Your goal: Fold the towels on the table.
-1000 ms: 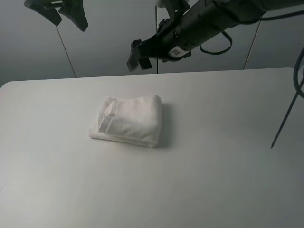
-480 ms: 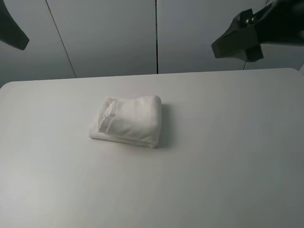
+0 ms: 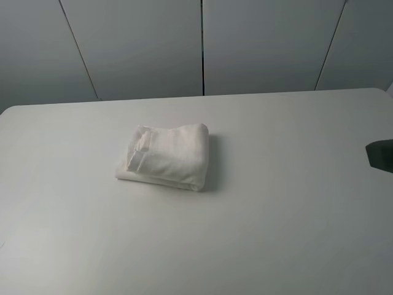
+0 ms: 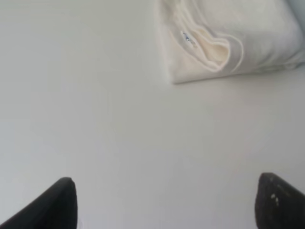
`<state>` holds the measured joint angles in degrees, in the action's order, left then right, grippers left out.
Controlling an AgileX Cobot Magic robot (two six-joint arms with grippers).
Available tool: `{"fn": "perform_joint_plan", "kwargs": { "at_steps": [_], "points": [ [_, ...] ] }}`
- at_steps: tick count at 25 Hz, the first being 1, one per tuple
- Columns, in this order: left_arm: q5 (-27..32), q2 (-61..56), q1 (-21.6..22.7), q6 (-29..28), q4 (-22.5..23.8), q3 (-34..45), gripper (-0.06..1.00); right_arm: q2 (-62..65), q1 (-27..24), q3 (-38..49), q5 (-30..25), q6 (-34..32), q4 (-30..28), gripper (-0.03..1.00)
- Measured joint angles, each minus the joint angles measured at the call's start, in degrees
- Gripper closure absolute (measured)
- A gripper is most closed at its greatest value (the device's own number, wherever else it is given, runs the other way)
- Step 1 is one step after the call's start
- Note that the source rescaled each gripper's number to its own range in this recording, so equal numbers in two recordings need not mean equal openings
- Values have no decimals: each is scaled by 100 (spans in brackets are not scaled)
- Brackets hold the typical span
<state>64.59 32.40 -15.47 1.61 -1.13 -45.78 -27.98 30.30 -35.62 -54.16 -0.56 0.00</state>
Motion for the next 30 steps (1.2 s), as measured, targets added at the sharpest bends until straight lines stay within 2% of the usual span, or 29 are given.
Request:
{"fn": "perform_joint_plan", "kwargs": {
  "at_steps": [11,13,18,26,30],
  "points": [
    [50,-2528,0,-245,-293,1121,-2,2110,0,88,-1146,128,251,-3],
    [50,-2874,0,-254,-329,1236,-2,2466,0,93,-1247,215,413,-3],
    [38,-3204,0,-272,-427,1463,-2,2781,0,103,-1502,352,381,-3],
    [-231,-3240,0,-260,-476,1616,-2,2795,0,618,-972,763,568,-3],
    [-269,-3240,0,-191,-476,1625,-2,2798,0,617,-907,818,568,-3]
  ]
}}
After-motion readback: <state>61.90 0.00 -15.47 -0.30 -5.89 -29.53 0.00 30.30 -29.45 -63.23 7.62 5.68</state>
